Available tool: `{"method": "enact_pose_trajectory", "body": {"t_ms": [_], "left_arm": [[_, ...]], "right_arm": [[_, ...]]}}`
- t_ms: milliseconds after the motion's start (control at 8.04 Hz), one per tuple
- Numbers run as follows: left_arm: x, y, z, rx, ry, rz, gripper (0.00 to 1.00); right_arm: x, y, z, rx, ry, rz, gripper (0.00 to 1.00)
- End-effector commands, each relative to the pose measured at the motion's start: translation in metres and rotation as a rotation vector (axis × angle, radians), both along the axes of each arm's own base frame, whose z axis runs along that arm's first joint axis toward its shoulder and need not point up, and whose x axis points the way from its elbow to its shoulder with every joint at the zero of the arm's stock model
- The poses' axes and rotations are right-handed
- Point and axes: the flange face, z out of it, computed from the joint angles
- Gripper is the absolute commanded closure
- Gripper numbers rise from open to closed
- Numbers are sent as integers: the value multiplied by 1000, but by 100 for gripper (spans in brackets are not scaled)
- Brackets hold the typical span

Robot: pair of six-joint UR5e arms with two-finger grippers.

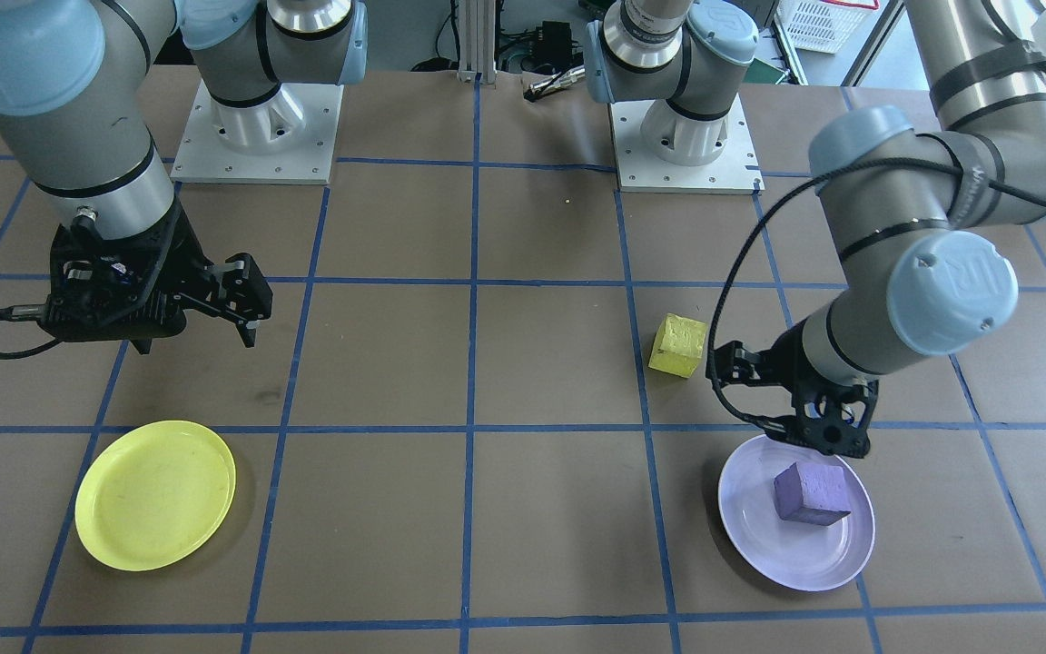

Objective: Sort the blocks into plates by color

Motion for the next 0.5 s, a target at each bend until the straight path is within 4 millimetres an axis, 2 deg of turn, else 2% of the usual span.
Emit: {"method": "enact_pose_trajectory", "body": {"t_ms": [0, 124, 249, 373], "left_arm": [[-20, 98, -32, 21, 43, -184, 7], [-15, 115, -51, 53, 49, -195, 7], [-15, 115, -60, 39, 49, -195, 10], [-16, 118, -79, 56, 57, -189, 11]], "right_arm": [[-2, -2, -3, 4, 14, 14, 0], [-1, -1, -3, 7, 12, 11, 0], [-2, 0, -3, 13, 13, 4, 0], [-2, 0, -3, 16, 13, 4, 0]]}}
